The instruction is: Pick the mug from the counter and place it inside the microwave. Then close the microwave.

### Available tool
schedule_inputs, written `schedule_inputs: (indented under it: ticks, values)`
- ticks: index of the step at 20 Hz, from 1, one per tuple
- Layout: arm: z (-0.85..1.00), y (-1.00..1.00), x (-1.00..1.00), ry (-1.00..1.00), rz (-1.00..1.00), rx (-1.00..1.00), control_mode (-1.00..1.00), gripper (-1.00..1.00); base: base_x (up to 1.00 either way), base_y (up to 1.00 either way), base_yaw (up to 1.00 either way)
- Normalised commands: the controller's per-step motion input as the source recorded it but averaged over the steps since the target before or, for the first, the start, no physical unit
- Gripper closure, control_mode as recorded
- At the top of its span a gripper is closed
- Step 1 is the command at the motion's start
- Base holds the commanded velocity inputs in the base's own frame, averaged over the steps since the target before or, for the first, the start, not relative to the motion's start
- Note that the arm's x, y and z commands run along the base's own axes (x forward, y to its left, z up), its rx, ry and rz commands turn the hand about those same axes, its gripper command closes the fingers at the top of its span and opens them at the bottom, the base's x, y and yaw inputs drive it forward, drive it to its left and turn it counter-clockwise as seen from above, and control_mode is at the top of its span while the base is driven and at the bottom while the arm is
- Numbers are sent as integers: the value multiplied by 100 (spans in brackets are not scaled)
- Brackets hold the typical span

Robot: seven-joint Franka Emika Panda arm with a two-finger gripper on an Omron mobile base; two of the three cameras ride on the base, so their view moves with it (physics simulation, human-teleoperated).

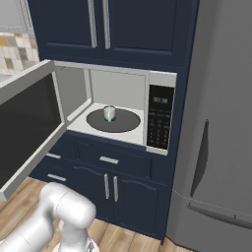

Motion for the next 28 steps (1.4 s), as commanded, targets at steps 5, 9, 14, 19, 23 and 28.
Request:
schedule_inputs:
  ticks: [5,9,14,19,23,28]
  values:
    - [-36,21,53,0,-7,0,-100,-100,0,0,0]
    - [-41,26,51,0,0,0,-100,-100,0,0,0]
    - [-42,29,58,0,0,0,-100,-100,0,0,0]
    - [-34,31,47,0,0,0,-100,-100,0,0,0]
    - [-32,31,45,0,-1,0,-100,-100,0,0,0]
    - [-6,17,17,-1,-8,0,-100,-100,0,0,0]
